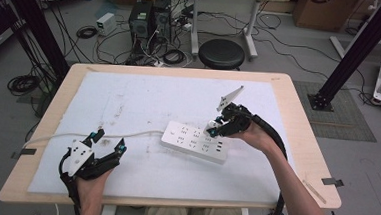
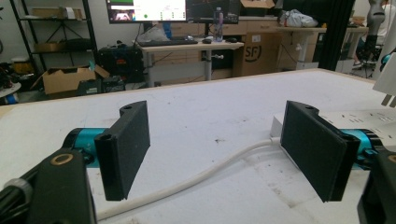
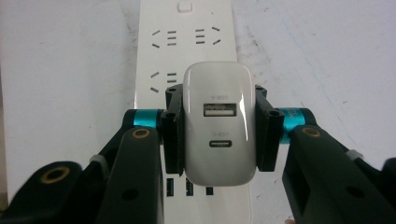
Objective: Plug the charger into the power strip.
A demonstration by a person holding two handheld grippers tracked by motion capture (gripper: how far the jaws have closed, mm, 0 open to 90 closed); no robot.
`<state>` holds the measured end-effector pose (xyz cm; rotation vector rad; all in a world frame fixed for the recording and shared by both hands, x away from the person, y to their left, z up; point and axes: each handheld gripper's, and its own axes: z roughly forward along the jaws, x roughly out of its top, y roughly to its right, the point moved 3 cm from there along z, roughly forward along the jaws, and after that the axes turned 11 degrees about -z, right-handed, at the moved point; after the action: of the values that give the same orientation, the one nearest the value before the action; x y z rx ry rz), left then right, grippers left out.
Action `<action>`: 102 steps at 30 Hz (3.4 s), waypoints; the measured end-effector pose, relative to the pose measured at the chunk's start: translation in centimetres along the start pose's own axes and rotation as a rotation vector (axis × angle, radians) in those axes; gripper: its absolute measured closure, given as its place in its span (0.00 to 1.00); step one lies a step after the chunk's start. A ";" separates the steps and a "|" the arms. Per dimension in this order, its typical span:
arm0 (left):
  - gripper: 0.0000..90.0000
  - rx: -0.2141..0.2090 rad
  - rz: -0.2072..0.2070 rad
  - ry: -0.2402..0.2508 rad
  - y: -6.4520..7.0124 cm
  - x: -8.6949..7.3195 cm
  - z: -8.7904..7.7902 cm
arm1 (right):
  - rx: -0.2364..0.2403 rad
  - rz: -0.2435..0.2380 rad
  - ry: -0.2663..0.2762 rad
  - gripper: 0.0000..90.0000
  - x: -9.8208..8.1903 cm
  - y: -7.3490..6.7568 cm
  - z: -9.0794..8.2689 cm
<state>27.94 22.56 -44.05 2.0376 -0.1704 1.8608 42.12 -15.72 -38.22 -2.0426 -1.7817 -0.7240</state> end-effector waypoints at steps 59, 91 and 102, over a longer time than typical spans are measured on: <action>0.28 0.001 0.022 -0.011 0.4 0.3 -0.2 | 0.020 -0.079 -0.114 0.71 0.6 -0.5 2.0; 0.28 -0.008 0.028 -0.021 1.0 0.3 -0.1 | 0.030 -0.053 -0.070 0.71 -0.4 -0.3 2.9; 0.28 0.001 0.028 -0.015 0.7 0.6 -0.5 | 0.022 -0.082 -0.063 0.71 -0.5 -0.4 3.0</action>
<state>27.32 22.22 -43.29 2.0604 -0.2025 1.8631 42.13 -14.39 -40.97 -2.0089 -1.9098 -0.6679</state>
